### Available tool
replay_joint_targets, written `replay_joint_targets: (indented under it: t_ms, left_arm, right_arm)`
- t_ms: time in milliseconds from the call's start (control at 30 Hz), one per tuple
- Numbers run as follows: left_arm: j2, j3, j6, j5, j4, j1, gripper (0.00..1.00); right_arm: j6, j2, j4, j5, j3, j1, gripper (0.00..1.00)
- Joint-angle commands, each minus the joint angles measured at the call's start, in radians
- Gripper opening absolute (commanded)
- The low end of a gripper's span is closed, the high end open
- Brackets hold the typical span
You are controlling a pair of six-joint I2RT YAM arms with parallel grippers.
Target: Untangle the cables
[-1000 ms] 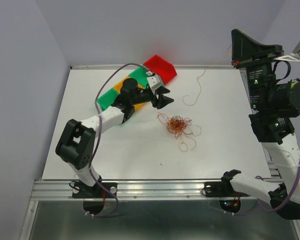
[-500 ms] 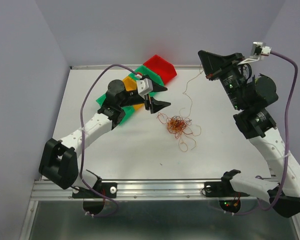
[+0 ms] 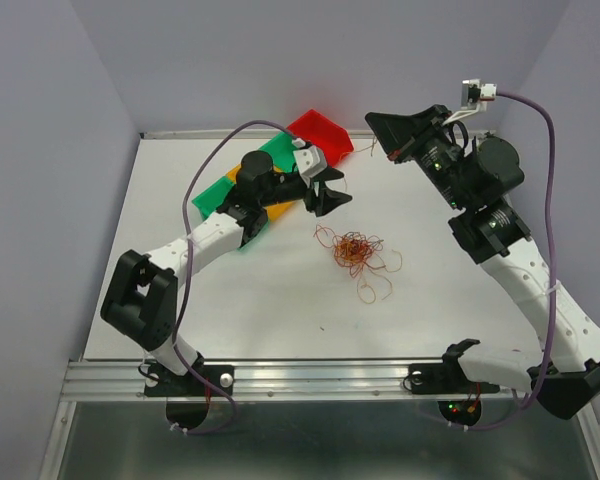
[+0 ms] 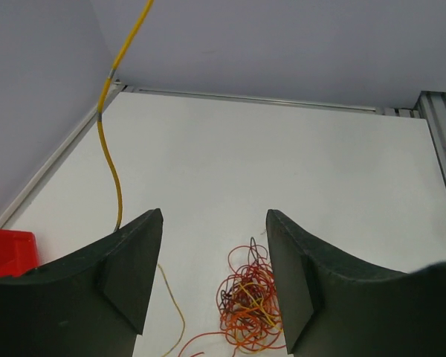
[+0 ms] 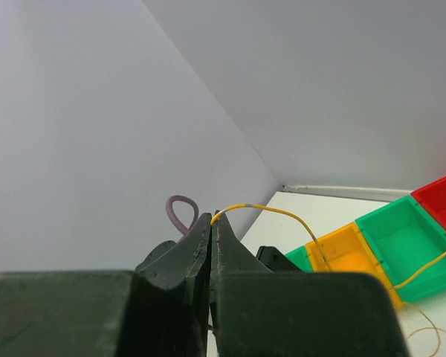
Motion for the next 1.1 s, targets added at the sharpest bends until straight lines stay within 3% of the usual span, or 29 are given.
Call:
replay_joint_targets:
  t_ms: [0, 267, 400, 733, 767, 867, 900, 933, 967, 1067]
  left_arm:
    - [0.003, 0.077, 0.007, -0.106, 0.01, -0.002, 0.68]
    - [-0.066, -0.025, 0.059, -0.199, 0.016, -0.001, 0.6]
    - [-0.109, -0.066, 0.072, -0.227, 0.05, -0.001, 0.71]
    - [-0.098, -0.032, 0.05, -0.066, 0.053, -0.007, 0.72]
    - [-0.092, -0.026, 0.052, -0.065, 0.054, -0.007, 0.68]
    - [-0.072, 0.011, 0.044, -0.058, 0.048, -0.007, 0.43]
    - [-0.054, 0.025, 0.038, -0.058, 0.047, -0.007, 0.33]
    - [-0.045, 0.042, 0.033, -0.057, 0.042, -0.007, 0.12]
    - [-0.035, 0.083, 0.038, -0.058, 0.007, -0.009, 0.03]
    - [-0.029, 0.143, 0.044, -0.063, -0.059, 0.01, 0.0]
  right_arm:
    - [0.021, 0.006, 0.043, -0.041, 0.004, 0.011, 0.0]
    - [-0.004, -0.017, 0.044, 0.015, -0.014, 0.016, 0.01]
    - [-0.013, -0.026, 0.044, 0.023, -0.021, 0.016, 0.01]
    - [0.004, 0.004, 0.044, -0.012, -0.007, 0.016, 0.0]
    - [0.01, 0.004, 0.046, -0.017, -0.005, 0.018, 0.01]
    - [0.019, 0.01, 0.047, -0.034, -0.004, 0.019, 0.01]
    - [0.025, 0.017, 0.047, -0.038, -0.002, 0.019, 0.0]
    - [0.03, 0.02, 0.047, -0.041, -0.001, 0.018, 0.01]
    - [0.033, 0.023, 0.047, -0.049, -0.001, 0.019, 0.0]
    - [0.038, 0.037, 0.046, -0.049, -0.001, 0.019, 0.0]
